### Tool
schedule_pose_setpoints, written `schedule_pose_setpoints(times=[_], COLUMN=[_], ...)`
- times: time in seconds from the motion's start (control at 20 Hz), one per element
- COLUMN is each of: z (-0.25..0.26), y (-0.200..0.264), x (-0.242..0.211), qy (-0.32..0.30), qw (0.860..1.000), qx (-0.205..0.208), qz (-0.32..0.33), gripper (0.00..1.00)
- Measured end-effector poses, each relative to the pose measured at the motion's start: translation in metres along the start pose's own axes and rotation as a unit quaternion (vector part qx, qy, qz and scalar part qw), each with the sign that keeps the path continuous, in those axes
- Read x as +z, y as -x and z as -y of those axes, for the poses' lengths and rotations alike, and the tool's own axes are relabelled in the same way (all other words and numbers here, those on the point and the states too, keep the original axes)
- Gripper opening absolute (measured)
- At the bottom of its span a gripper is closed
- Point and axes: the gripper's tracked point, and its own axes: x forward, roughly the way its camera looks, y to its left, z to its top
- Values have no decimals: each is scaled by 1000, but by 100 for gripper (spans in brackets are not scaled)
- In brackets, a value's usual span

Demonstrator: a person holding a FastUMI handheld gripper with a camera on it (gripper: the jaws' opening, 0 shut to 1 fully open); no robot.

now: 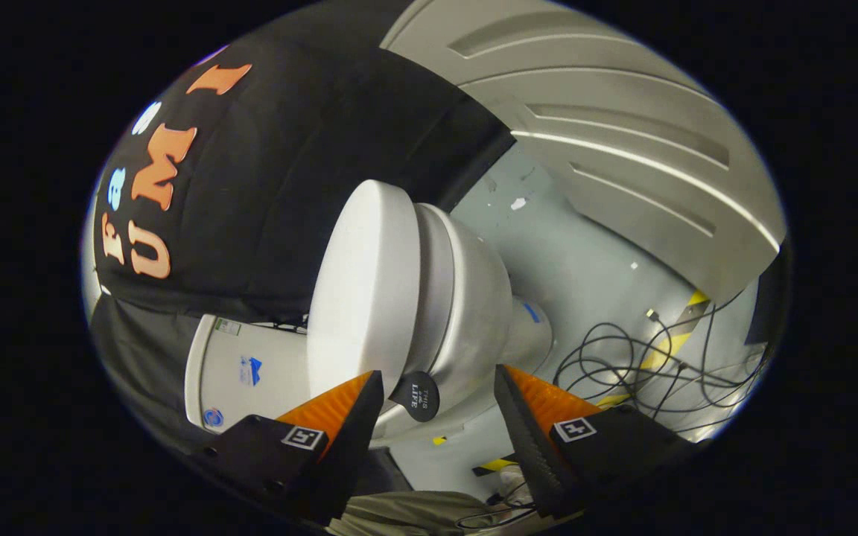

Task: Open the toilet lid.

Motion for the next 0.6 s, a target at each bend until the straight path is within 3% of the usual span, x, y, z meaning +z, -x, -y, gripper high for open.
schedule_pose_setpoints(times=[0.05,0.1,0.15,0.2,0.35,0.5,0.6], z=[1,5,6,4,-7,-7,-10], y=[-6,-13,-15,-18,-25,-28,-28], x=[-5,-3,-7,-9,-11,-11,-11], qy=[-20,-30,-36,-43,-70,-77,-91], qw=[1000,999,999,998,996,995,994], qx=[3,7,12,18,42,42,44], qz=[-14,-19,-26,-30,-46,-50,-51], gripper=[93,81,76,76,61,31,25])
